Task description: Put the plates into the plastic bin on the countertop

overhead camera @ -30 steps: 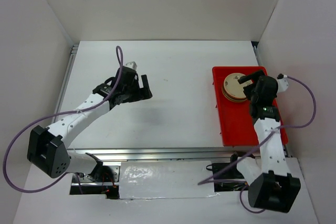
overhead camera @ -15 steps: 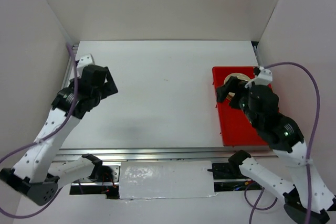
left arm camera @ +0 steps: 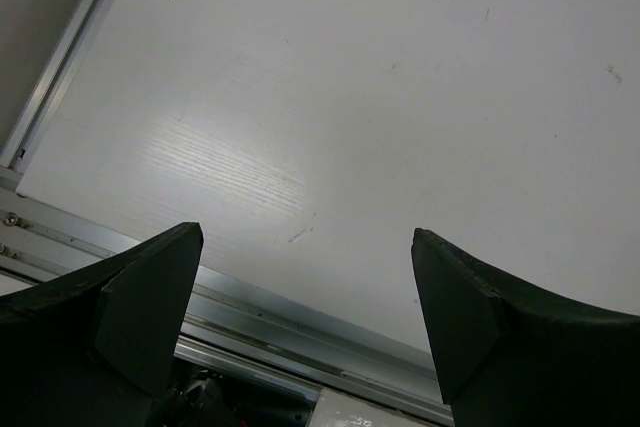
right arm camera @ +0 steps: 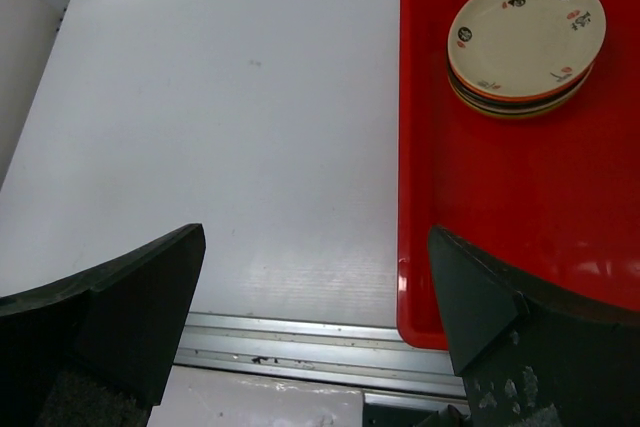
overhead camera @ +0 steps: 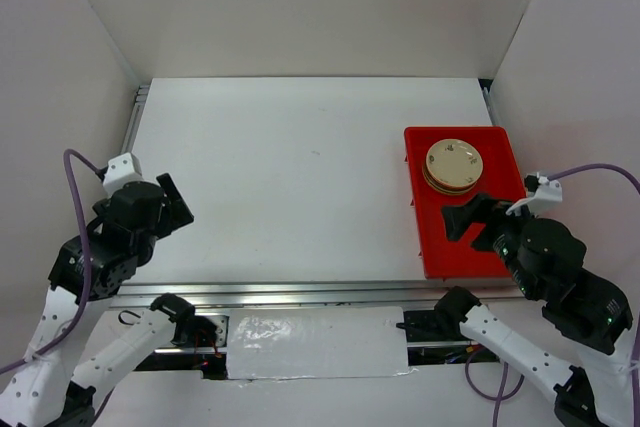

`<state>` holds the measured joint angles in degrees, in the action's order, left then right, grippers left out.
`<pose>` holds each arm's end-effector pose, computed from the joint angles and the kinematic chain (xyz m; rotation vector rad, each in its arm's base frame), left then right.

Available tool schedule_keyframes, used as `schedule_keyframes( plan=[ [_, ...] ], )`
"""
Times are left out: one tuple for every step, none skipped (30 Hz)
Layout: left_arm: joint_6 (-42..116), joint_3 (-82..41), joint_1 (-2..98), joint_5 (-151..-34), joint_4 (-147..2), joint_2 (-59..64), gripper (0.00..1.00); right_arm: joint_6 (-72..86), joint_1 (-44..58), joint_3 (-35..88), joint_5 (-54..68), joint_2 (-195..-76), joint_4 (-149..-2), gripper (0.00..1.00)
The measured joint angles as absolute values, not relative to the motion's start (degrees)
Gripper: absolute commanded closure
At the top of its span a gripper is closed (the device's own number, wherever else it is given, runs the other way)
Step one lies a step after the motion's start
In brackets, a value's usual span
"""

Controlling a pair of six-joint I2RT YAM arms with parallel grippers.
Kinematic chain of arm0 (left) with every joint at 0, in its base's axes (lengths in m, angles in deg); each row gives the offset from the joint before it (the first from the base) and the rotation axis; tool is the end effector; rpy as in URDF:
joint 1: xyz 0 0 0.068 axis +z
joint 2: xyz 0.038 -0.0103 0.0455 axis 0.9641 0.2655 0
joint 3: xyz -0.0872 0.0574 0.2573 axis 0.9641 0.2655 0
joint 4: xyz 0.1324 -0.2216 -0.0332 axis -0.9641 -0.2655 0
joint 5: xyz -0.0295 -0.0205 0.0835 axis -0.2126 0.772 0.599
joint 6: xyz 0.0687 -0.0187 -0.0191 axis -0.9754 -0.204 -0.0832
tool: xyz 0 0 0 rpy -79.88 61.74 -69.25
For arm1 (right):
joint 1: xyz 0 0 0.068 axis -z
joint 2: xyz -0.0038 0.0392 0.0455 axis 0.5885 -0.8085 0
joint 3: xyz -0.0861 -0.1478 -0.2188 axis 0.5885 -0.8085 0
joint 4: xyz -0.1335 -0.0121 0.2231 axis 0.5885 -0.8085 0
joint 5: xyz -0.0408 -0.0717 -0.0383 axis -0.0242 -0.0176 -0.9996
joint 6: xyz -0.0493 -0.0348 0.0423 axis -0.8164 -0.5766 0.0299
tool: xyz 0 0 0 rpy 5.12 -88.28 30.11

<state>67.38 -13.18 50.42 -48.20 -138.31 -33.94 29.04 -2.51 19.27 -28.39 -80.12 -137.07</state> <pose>0.1083 -0.0091 0.3665 -0.6462 1.9911 0.0071 0.0471 0.0010 0.3962 0.1634 1.8809 0.3482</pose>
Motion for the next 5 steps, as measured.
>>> schedule_keyframes(
  plan=[
    [67.4,-13.2,50.4,-48.3,-138.4,-34.0,0.01,29.0,-2.6,19.2,-28.5,-80.1,-137.2,0.0],
    [67.4,-13.2,50.4,-48.3,-138.4,-34.1,0.01,29.1,-2.8,19.2,-28.7,-79.9,-137.2,0.0],
    [67.4,-13.2,50.4,-48.3,-138.4,-34.2,0.01,29.1,-3.0,19.2,-28.9,-79.9,-137.2,0.0],
    [67.5,-13.2,50.4,-48.3,-138.4,-34.2,0.01,29.1,-3.1,19.1,-29.0,-79.7,-137.2,0.0],
    [67.5,-13.3,50.4,-48.3,-138.5,-34.2,0.01,29.1,-3.1,19.1,-29.2,-79.6,-137.2,0.0]
  ],
)
